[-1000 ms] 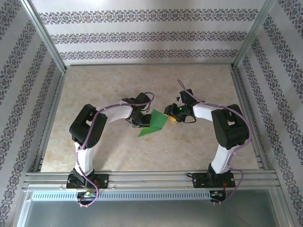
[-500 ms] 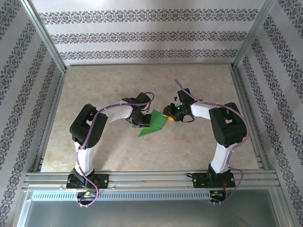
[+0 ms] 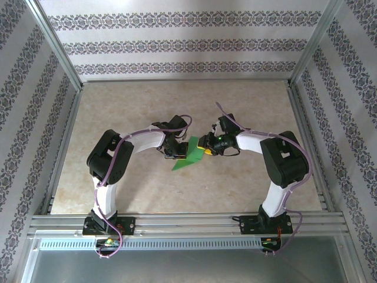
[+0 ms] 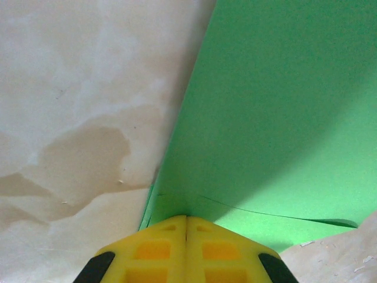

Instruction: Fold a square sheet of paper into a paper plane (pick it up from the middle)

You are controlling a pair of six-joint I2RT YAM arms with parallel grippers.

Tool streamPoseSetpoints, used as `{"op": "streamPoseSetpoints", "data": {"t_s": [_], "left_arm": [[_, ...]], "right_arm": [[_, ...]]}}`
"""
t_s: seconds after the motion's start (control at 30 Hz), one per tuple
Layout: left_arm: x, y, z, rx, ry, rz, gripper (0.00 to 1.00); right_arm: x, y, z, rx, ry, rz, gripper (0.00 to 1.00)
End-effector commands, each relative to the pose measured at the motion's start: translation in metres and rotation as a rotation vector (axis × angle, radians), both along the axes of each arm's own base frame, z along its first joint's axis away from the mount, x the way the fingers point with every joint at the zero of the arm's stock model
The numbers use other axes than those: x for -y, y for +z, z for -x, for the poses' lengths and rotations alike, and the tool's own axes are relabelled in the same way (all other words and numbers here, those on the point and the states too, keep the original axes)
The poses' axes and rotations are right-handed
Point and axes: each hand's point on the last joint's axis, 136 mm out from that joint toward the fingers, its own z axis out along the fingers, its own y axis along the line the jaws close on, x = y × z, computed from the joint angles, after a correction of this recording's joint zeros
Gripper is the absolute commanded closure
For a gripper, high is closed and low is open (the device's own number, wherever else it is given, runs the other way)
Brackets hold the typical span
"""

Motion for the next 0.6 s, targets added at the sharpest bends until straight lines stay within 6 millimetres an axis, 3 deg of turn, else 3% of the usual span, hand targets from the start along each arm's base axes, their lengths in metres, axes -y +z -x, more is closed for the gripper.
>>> {"op": "streamPoseSetpoints", "data": {"t_s": [0.0, 0.17, 0.57], "left_arm": [[-0.013, -0.016, 0.006, -0.040, -0.002, -0.074, 0.98], [-0.012, -0.014, 0.006, -0.036, 0.000, -0.072, 0.98], [-0.007, -0.003, 0.001, -0.003, -0.014, -0.037, 0.97]], "right_arm": [[-0.008, 0.011, 0.010, -0.008, 0.008, -0.043, 0.63], [-0.004, 0.006, 0.017, -0.009, -0.016, -0.023, 0.65], [-0.002, -0.001, -0.005, 0.048, -0.011, 0.008, 0.77]]}}
